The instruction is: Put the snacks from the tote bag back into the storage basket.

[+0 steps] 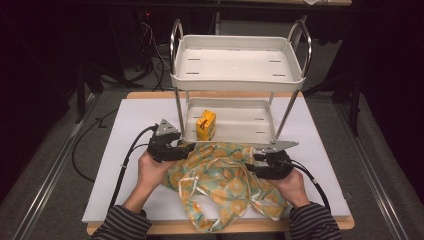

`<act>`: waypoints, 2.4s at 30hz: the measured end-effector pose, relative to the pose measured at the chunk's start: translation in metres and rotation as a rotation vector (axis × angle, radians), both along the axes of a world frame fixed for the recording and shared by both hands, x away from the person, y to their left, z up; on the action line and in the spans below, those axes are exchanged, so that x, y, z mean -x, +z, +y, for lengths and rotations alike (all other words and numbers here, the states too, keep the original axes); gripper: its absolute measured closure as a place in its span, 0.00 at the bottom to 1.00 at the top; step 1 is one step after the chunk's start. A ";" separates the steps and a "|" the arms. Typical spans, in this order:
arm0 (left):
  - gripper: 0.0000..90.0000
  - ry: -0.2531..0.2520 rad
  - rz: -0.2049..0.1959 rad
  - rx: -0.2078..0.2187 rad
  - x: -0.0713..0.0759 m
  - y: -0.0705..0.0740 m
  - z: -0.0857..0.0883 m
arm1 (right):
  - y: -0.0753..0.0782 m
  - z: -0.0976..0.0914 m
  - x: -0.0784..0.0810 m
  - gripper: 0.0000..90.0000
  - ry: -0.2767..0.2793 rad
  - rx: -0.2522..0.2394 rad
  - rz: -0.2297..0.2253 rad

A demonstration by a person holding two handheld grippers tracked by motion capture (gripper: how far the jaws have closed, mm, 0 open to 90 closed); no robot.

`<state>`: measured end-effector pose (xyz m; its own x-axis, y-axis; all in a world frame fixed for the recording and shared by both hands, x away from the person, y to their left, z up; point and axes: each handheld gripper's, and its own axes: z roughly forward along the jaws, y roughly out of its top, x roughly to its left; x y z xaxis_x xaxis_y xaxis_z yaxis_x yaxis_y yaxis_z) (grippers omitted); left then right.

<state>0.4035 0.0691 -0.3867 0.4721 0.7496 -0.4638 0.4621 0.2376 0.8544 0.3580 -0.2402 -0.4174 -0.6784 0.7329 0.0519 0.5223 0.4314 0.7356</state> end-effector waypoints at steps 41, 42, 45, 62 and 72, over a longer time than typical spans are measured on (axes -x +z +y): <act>0.38 0.104 0.075 0.012 -0.007 -0.030 0.041 | 0.000 -0.067 0.005 0.59 -0.213 -0.086 -0.034; 0.38 0.109 0.077 0.012 -0.008 -0.031 0.042 | -0.001 -0.068 0.004 0.59 -0.222 -0.091 -0.032; 0.38 0.123 0.087 0.021 -0.011 -0.033 0.045 | -0.005 -0.071 0.002 0.59 -0.238 -0.082 -0.031; 0.38 0.186 0.128 0.011 -0.025 -0.045 0.055 | -0.017 -0.081 -0.005 0.57 -0.302 -0.049 -0.009; 0.38 0.215 0.151 -0.035 -0.034 -0.056 0.055 | -0.024 -0.086 -0.009 0.56 -0.334 -0.039 0.011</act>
